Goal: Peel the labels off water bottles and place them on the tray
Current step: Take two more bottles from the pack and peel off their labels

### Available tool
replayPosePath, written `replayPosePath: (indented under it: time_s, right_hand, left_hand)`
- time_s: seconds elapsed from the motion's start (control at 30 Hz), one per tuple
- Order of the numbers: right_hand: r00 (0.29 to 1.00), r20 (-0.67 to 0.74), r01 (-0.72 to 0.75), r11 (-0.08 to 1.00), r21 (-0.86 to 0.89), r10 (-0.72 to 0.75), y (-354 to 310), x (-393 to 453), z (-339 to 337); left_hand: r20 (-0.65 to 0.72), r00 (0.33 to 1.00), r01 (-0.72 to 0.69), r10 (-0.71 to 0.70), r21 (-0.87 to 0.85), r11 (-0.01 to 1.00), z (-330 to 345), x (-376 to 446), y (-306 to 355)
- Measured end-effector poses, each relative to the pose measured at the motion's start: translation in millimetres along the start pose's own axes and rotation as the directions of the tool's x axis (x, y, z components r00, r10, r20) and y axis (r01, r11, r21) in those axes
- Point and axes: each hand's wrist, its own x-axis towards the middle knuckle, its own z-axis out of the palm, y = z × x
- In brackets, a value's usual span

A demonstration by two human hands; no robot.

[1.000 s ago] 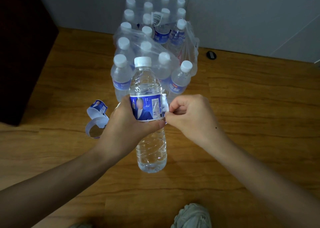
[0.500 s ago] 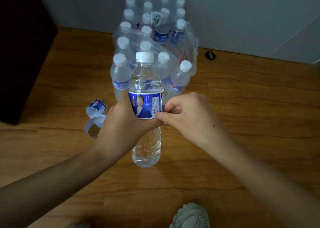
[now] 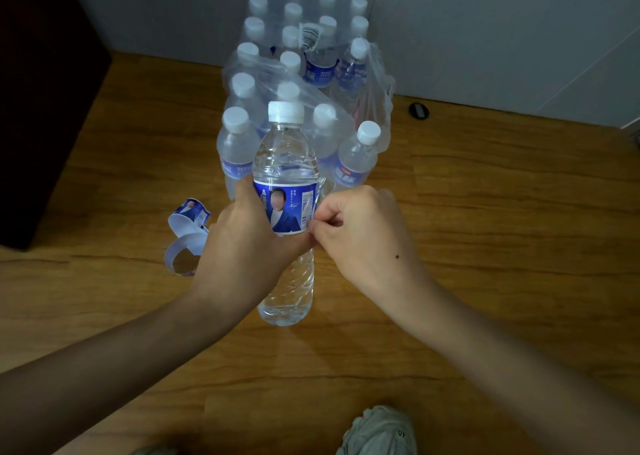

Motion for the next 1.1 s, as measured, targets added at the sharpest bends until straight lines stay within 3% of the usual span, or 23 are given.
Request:
replayPosePath:
  time_s: [0.33,0.53,0.87,1.1]
  right_hand:
    - [0.99,-0.141,-0.001,1.0,0.005,0.002,6.0,-4.3,9.9]
    - [0.985,-0.16,-0.04,0.985,0.17,0.067,16.8,-5.7,9.8]
    - [0.976,-0.01,-0.182,0.845,0.503,0.217,25.4,-2.3,-8.7]
    - [0.968,0.104,-0.244,0.768,0.592,0.227,20.1,-4.9,-14.4]
  left_hand:
    - [0.002,1.0,-0.003,0.003,0.018,1.0,5.2,-1.3,0.5]
    - [0.035,0.999,0.036,-0.034,-0.068,0.997,6.8,-4.0,3.1]
    - [0.133,0.989,0.099,-0.064,-0.276,0.956,-6.1,-2.5,7.0]
    - [0.113,0.993,0.063,-0.025,-0.348,0.935,-13.2,1.0,8.2]
